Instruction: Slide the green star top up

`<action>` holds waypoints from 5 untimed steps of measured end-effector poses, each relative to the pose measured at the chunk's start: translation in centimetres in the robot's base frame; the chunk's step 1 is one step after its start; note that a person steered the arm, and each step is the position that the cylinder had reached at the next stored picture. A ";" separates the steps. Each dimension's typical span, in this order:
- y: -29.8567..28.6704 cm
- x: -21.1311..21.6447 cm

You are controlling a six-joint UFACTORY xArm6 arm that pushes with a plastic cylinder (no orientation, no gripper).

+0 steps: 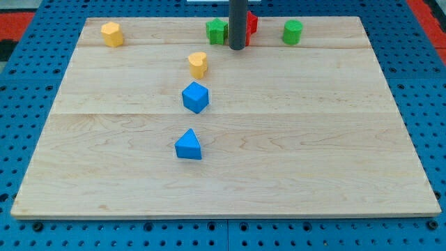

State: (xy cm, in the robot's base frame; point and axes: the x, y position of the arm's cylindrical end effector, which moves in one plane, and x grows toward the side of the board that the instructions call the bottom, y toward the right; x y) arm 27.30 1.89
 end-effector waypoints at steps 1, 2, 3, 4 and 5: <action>-4.5 0.7; -4.2 -1.0; -2.2 -4.3; -2.5 -5.7; -8.0 -5.7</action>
State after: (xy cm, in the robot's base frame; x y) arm 21.60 -6.10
